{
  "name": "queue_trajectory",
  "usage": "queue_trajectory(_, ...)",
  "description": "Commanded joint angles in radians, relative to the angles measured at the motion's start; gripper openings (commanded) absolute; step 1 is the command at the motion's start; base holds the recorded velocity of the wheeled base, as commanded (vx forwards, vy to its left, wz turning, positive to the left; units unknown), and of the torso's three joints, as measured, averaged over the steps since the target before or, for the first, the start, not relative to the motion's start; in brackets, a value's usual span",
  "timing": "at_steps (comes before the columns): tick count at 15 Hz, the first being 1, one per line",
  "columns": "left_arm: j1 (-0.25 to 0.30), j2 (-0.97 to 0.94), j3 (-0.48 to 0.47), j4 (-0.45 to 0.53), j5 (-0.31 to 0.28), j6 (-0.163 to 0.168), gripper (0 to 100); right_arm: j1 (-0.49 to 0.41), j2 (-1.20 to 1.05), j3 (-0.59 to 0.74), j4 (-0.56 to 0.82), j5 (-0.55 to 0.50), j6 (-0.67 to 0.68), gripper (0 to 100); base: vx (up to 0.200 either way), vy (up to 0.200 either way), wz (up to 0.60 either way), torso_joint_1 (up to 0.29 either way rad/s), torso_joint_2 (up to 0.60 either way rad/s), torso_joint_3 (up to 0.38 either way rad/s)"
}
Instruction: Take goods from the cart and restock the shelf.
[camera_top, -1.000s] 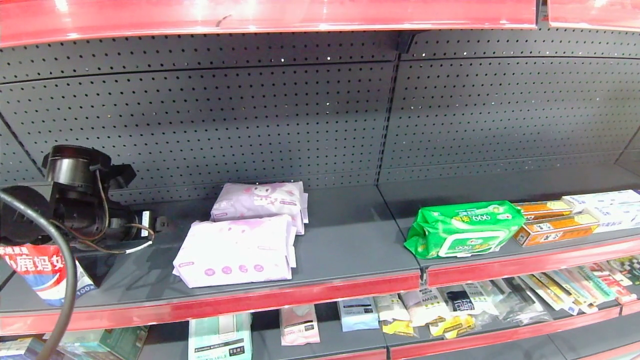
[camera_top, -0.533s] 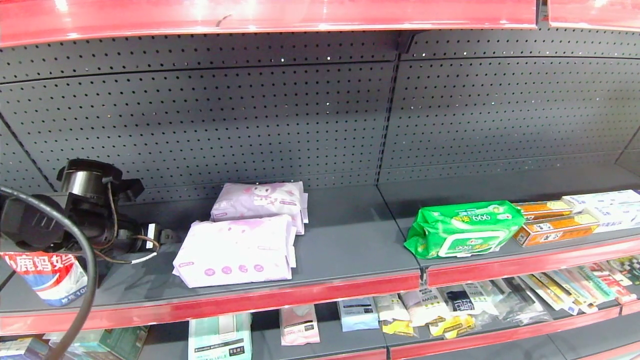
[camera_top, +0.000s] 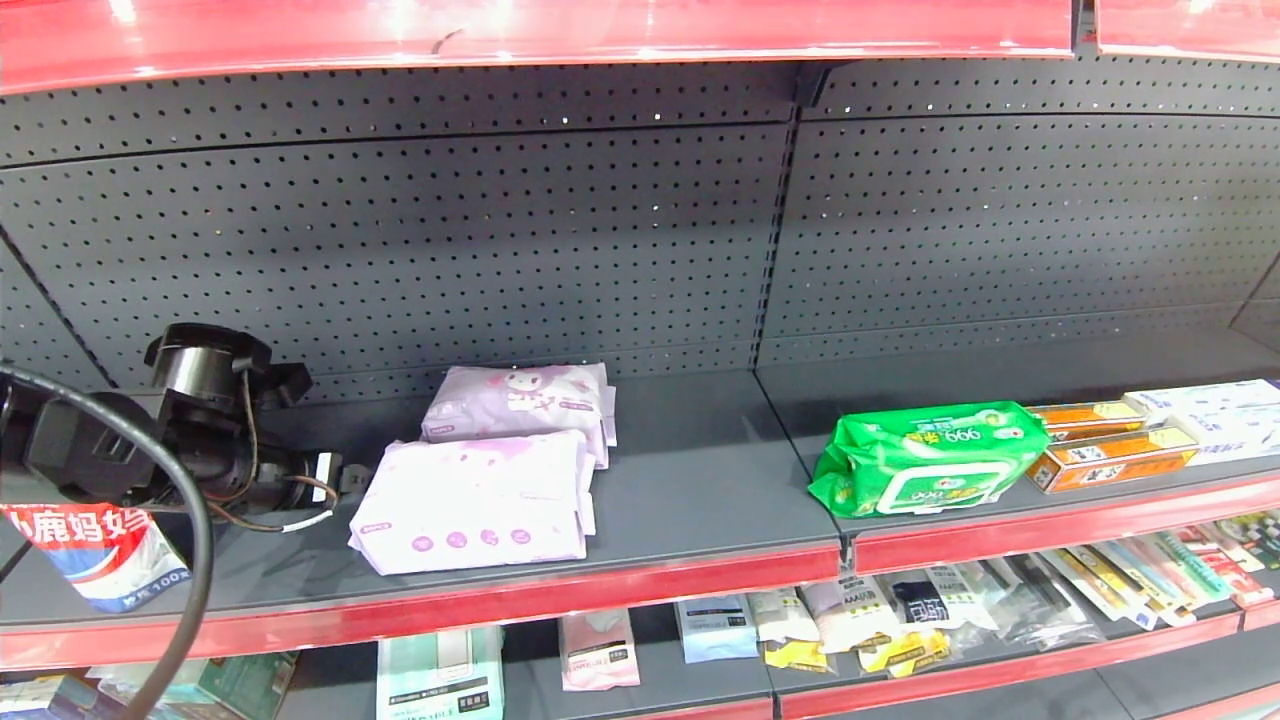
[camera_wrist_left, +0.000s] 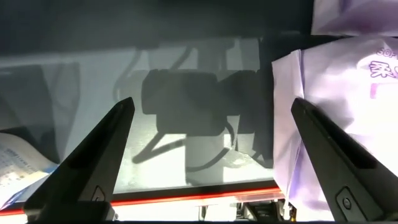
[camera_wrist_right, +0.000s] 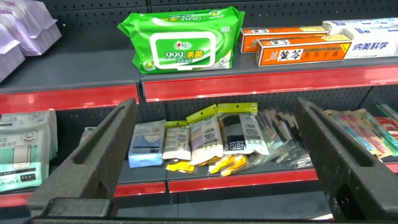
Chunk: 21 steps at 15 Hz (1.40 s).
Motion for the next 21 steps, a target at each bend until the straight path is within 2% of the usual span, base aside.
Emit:
queue_trajectory(1,-0.012,0.003,-0.001,0.0,-0.001,-0.001,100,0.0,0.001,0.0,0.001,0.0,-0.001,100,0.0,0.0,0.0,0.0,0.0,0.0)
queue_trajectory(21,-0.07,0.001,-0.004,-0.005,0.001,-0.003,100,0.0,0.001,0.0,0.001,0.0,-0.001,100,0.0,0.0,0.0,0.0,0.0,0.0)
